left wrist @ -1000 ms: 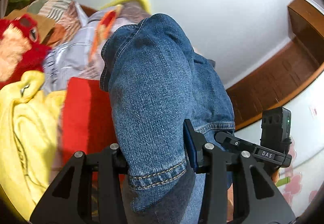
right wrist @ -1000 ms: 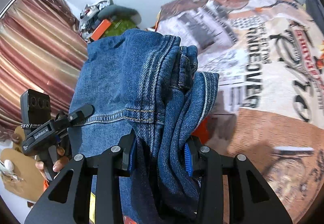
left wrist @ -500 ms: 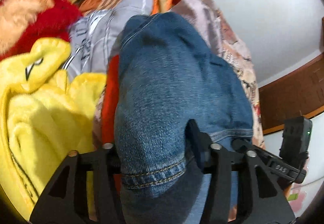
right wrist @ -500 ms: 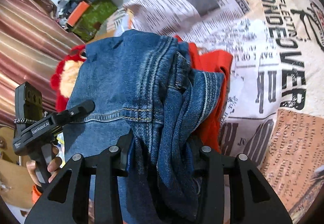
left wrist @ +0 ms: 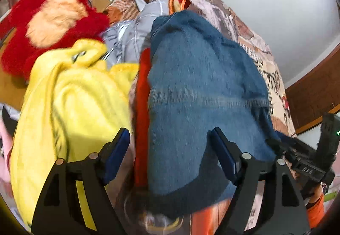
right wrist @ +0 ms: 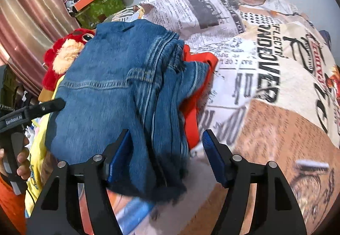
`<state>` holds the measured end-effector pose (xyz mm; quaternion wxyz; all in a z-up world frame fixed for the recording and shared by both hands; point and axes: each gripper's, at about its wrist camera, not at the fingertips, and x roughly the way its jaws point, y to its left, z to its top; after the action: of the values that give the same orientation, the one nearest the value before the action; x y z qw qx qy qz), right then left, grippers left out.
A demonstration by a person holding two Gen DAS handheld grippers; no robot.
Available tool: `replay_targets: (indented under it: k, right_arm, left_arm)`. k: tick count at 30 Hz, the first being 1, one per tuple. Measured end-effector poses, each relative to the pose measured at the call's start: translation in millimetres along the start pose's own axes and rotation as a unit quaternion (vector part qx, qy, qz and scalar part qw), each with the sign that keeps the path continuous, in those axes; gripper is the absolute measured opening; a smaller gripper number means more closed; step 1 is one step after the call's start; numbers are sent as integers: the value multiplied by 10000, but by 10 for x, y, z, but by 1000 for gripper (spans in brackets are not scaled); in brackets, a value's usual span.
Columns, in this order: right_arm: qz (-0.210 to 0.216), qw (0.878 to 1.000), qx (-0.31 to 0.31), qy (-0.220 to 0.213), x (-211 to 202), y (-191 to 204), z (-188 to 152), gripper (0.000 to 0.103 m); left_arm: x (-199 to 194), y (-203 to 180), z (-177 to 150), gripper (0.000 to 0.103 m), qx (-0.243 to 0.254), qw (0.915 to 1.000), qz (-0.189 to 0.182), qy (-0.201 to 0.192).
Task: Fold large clothes
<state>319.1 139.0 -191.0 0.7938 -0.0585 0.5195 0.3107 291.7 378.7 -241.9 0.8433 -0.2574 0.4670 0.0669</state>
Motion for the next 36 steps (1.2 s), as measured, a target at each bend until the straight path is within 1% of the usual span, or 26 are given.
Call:
replay_targets:
  k: [5, 8, 11, 14, 17, 19, 22, 26, 27, 28, 29, 32, 33, 36]
  right_arm:
    - [-76, 10000, -40, 13, -238, 30, -81, 65]
    - [-105, 9996, -163, -183, -504, 118, -139, 65]
    - [-78, 9988, -219, -430, -777, 209, -180, 65]
    - [-94, 9961, -330, -817, -1122, 344, -218, 65]
    - [-50, 9908, -422, -1286, -1504, 496, -239, 65]
    - [-58, 9846, -483, -1677, -1809, 607, -265, 65]
    - [-122, 9711, -562, -2317, -2247, 756, -347, 65]
    - [-149, 9493, -692, -3064, -2758, 969, -497, 65]
    - [-192, 9415, -737, -3283, -2892, 1041, -563, 65]
    - [-217, 9369, -765, -3405, -2948, 1079, -604, 65]
    - [-241, 9296, -813, -3587, -3044, 1144, -674, 65]
    - [-280, 9162, -882, -3900, -3189, 1271, -829, 65]
    - [-282, 9141, -910, -3942, -3207, 1303, -867, 65]
    - [-404, 9077, -1003, -4055, -3224, 1397, -985, 65]
  left_arm:
    - [-231, -59, -264, 78, 19, 9998, 212, 22]
    - [-465, -184, -332, 78, 167, 9991, 357, -122]
    - [-776, -390, -373, 78, 472, 9969, 466, -429]
    - [-1184, -654, -424, 78, 832, 9913, 531, -871]
    - [-1600, -905, -488, 78, 1082, 9843, 427, -1329]
    - [-1881, -1047, -546, 78, 1200, 9780, 322, -1673]
    - [-2323, -1255, -672, 78, 1405, 9644, 241, -2227]
    - [-2865, -1495, -921, 78, 1639, 9401, 143, -2984]
    - [-2979, -1539, -988, 78, 1670, 9346, 96, -3140]
    - [-3108, -1589, -1077, 78, 1700, 9272, 54, -3337]
    - [-3188, -1621, -1135, 78, 1712, 9225, 41, -3459]
    - [-3411, -1698, -1373, 78, 1738, 9049, 95, -3883]
    - [-3462, -1712, -1452, 78, 1733, 8999, 119, -3999]
    - [-3536, -1740, -1630, 78, 1698, 8915, 217, -4193]
